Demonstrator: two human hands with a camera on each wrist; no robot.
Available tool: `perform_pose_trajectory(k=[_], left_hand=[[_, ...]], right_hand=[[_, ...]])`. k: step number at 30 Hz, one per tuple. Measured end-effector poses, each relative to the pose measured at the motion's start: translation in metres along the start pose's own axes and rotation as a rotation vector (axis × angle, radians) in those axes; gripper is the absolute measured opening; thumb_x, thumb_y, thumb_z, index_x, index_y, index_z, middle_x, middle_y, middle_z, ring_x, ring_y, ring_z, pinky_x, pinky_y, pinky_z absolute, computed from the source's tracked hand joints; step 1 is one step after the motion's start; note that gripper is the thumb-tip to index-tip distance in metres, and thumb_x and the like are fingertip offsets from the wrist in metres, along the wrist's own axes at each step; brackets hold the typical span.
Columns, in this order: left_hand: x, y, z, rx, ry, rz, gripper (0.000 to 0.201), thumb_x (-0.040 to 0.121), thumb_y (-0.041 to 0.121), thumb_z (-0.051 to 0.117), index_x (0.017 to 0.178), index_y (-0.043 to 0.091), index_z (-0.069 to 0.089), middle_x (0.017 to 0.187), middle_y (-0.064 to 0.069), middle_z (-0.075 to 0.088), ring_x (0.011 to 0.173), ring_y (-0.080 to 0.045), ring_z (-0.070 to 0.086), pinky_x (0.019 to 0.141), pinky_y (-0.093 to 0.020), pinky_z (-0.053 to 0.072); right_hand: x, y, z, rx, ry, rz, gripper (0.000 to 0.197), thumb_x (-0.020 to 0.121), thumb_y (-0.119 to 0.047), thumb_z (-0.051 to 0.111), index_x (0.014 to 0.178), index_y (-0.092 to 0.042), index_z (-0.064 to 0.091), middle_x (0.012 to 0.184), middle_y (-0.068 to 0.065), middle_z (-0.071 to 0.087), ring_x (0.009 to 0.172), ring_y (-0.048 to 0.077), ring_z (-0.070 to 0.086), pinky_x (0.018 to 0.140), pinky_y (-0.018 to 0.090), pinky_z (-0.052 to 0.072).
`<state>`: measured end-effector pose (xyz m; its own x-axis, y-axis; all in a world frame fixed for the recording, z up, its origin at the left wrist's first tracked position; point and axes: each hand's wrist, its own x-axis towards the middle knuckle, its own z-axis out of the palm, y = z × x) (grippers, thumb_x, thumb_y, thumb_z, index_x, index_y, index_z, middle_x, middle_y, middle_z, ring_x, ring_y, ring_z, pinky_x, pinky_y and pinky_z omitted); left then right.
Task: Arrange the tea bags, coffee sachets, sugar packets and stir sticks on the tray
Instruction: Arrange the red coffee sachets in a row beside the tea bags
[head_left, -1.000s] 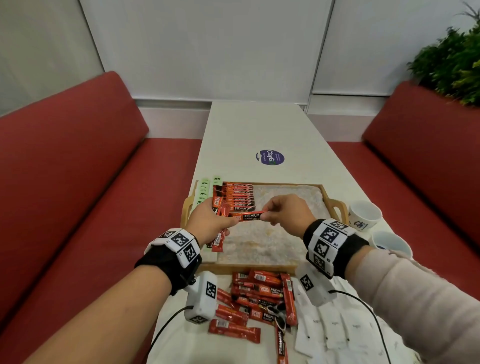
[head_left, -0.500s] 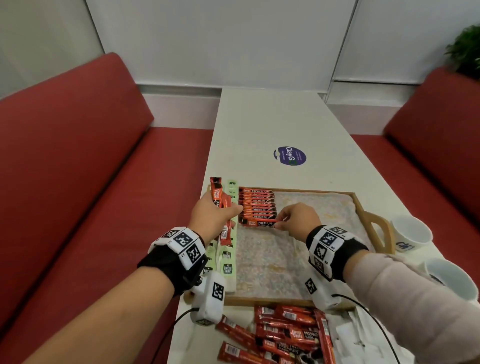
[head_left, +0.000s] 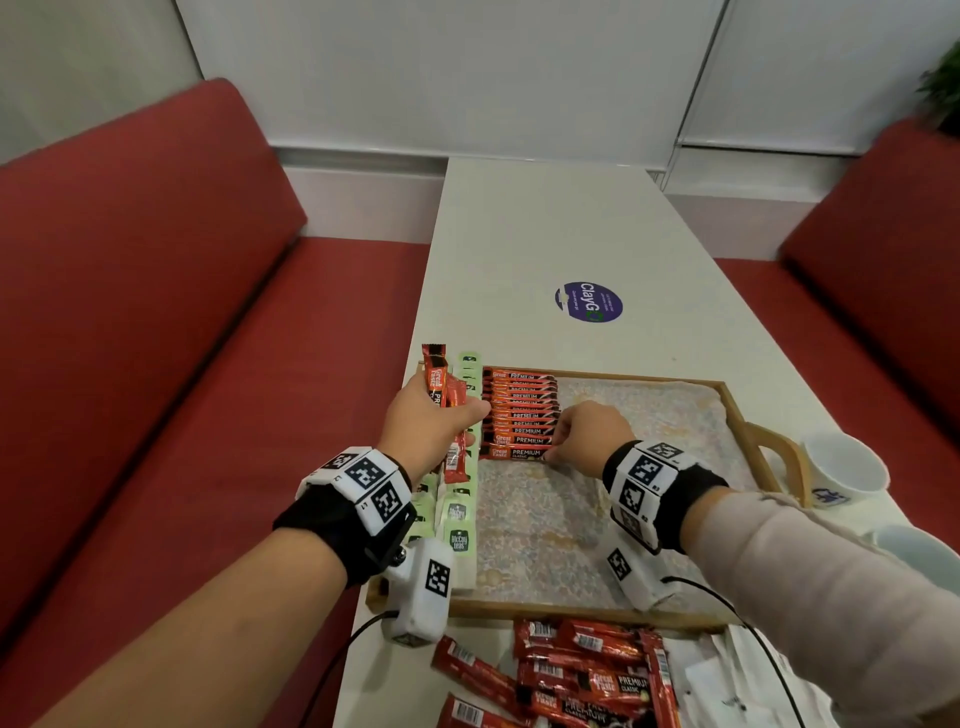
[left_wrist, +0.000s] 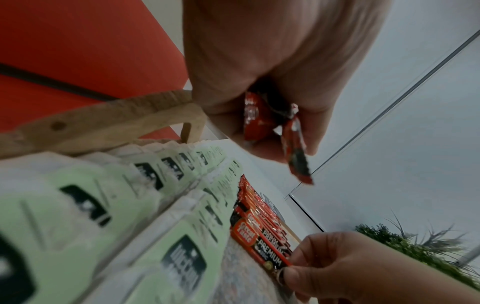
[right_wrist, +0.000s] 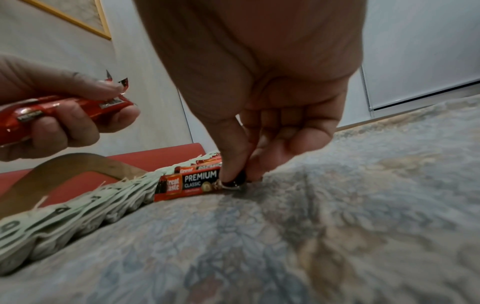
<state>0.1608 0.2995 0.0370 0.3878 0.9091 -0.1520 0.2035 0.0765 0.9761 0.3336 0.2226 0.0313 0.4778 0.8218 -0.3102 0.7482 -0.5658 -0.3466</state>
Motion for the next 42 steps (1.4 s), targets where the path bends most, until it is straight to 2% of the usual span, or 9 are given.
perform_pose_trajectory(k=[6,11,15,18,24,28,33,38,42], left_hand=[[-0.002,0.0,0.001,-0.008,-0.004,-0.002,0.027,0.076,0.015,0.078,0.095,0.018,0.059,0.096,-0.004,0.071,0.083,-0.025,0.07,0.079,-0.045,0.058],[-0.004,0.002,0.003,-0.045,-0.019,-0.019,0.032,0.077,0.013,0.078,0.104,0.011,0.06,0.1,-0.007,0.071,0.079,-0.025,0.07,0.073,-0.039,0.059],[-0.005,0.003,0.004,-0.068,-0.04,-0.027,0.025,0.079,0.013,0.076,0.096,0.019,0.059,0.098,-0.004,0.071,0.069,-0.019,0.068,0.061,-0.03,0.058],[-0.007,0.002,0.005,-0.064,-0.042,-0.035,0.032,0.079,0.016,0.076,0.105,0.015,0.059,0.1,-0.004,0.07,0.072,-0.023,0.07,0.068,-0.035,0.059],[-0.01,0.0,0.008,-0.087,-0.077,-0.043,0.034,0.08,0.025,0.075,0.107,0.014,0.059,0.097,-0.002,0.07,0.059,-0.011,0.067,0.052,-0.025,0.054],[-0.011,0.001,0.008,-0.14,-0.1,-0.096,0.016,0.083,0.026,0.07,0.092,0.02,0.058,0.085,0.001,0.067,0.056,-0.008,0.066,0.051,-0.023,0.053],[-0.009,0.0,0.015,-0.119,0.001,-0.146,0.024,0.076,0.04,0.075,0.084,0.021,0.064,0.088,-0.005,0.071,0.079,-0.022,0.069,0.069,-0.035,0.057],[-0.011,0.0,0.025,-0.085,0.088,-0.196,0.051,0.067,0.058,0.076,0.078,0.008,0.07,0.074,-0.011,0.066,0.07,-0.027,0.065,0.072,-0.05,0.057],[-0.021,0.009,0.03,-0.119,0.074,-0.227,0.071,0.056,0.068,0.075,0.08,0.002,0.067,0.07,-0.014,0.059,0.067,-0.025,0.058,0.073,-0.053,0.055]], right_hand=[[-0.001,0.003,-0.004,-0.036,0.003,-0.011,0.018,0.079,-0.021,0.074,0.084,-0.013,0.059,0.092,0.006,0.065,0.083,0.021,0.06,0.068,0.025,0.042],[-0.002,0.005,-0.005,-0.017,-0.002,0.031,0.038,0.076,-0.029,0.076,0.093,-0.014,0.046,0.087,0.002,0.054,0.082,0.02,0.052,0.057,0.026,0.037],[-0.002,0.005,-0.004,-0.099,-0.03,0.064,0.036,0.077,-0.036,0.073,0.072,-0.014,0.046,0.066,-0.002,0.049,0.061,0.014,0.05,0.047,0.023,0.033],[0.0,0.004,-0.001,-0.115,-0.033,0.061,0.036,0.079,-0.035,0.071,0.062,-0.016,0.046,0.061,-0.002,0.049,0.053,0.01,0.046,0.043,0.02,0.032],[-0.001,0.001,0.0,-0.103,-0.042,0.052,0.032,0.078,-0.033,0.071,0.063,-0.017,0.047,0.062,-0.002,0.05,0.053,0.01,0.047,0.043,0.02,0.033],[-0.008,0.002,-0.011,0.027,-0.007,-0.007,0.033,0.08,-0.037,0.072,0.073,-0.018,0.046,0.069,-0.005,0.05,0.063,0.009,0.048,0.05,0.023,0.033],[-0.032,-0.016,-0.015,0.379,-0.067,-0.334,0.036,0.069,-0.03,0.083,0.069,-0.02,0.049,0.069,-0.006,0.055,0.065,0.011,0.051,0.064,0.027,0.043],[-0.055,-0.035,-0.008,0.363,-0.114,-0.471,0.049,0.059,-0.02,0.089,0.075,-0.021,0.042,0.074,-0.005,0.051,0.062,0.012,0.043,0.056,0.025,0.036],[-0.056,-0.033,0.002,0.386,0.003,-0.489,0.045,0.068,-0.011,0.081,0.074,-0.026,0.039,0.074,-0.008,0.05,0.06,0.008,0.043,0.056,0.022,0.036]])
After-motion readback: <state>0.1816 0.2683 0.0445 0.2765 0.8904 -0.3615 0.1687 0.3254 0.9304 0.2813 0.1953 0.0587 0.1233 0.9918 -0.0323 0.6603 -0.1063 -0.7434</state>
